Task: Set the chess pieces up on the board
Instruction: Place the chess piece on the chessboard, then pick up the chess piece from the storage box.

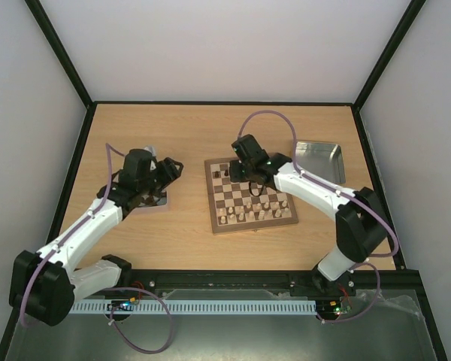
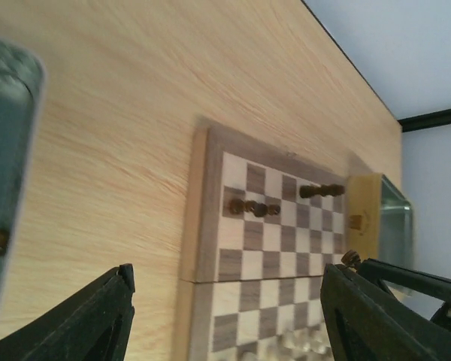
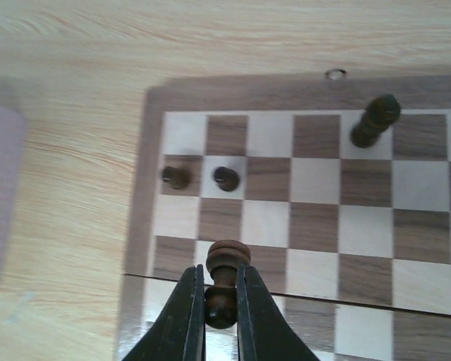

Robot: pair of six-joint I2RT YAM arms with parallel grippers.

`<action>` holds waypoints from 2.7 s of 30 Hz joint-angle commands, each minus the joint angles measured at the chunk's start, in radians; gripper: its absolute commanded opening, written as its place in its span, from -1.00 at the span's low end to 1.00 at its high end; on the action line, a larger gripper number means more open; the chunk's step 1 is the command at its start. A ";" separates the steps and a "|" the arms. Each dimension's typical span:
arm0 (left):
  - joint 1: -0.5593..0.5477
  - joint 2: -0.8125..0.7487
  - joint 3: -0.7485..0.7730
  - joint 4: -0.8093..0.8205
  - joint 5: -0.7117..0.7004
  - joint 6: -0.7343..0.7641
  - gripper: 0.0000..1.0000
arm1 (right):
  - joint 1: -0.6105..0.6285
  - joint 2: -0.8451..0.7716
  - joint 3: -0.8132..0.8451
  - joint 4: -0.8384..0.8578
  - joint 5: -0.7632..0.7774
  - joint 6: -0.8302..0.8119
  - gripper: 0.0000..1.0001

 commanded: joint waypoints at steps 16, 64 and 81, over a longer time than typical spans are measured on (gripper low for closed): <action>0.012 -0.067 0.155 -0.271 -0.170 0.592 0.42 | -0.011 0.378 0.288 -0.258 0.179 -0.082 -0.97; 0.012 -0.034 0.149 -0.277 -0.188 0.578 0.41 | -0.032 0.420 0.330 -0.239 0.163 -0.083 -0.89; 0.012 -0.028 0.147 -0.272 -0.172 0.559 0.41 | -0.035 0.385 0.181 -0.102 0.183 -0.001 -0.85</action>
